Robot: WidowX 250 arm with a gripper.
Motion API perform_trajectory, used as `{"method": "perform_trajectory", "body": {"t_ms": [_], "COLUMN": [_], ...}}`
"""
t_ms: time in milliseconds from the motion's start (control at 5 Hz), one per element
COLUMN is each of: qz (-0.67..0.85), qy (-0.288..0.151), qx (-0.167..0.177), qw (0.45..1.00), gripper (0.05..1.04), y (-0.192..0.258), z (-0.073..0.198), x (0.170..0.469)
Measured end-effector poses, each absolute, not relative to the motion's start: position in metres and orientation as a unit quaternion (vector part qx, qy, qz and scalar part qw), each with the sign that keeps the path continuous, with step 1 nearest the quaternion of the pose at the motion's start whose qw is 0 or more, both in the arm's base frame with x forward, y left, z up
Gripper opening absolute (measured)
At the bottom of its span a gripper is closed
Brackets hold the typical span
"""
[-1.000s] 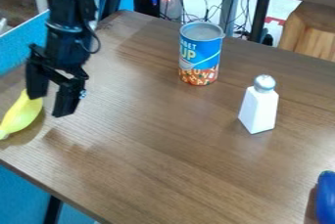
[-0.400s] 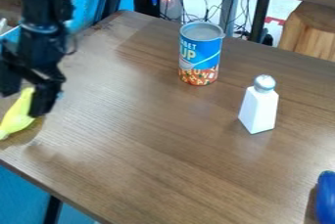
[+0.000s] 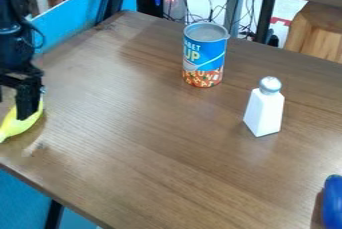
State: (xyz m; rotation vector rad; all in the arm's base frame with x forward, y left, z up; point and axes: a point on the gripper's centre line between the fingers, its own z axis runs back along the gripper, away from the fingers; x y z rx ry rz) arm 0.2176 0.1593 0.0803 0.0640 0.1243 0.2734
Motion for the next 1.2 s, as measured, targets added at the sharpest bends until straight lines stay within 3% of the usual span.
{"method": "perform_trajectory", "body": {"t_ms": [400,600,1000,1200], "qz": [0.139,0.136,0.114,0.039], "qy": [0.047,0.057,0.073,0.097], "qx": [-0.014,-0.021,-0.035,0.003], "qw": [0.989,0.989,0.99,0.995], "gripper": [0.952,0.636,0.588,0.588], "y": [0.153,0.153,0.151,0.133], "z": [0.07,0.061,0.07,0.077], "x": [0.224,0.226,0.226,0.232]}}
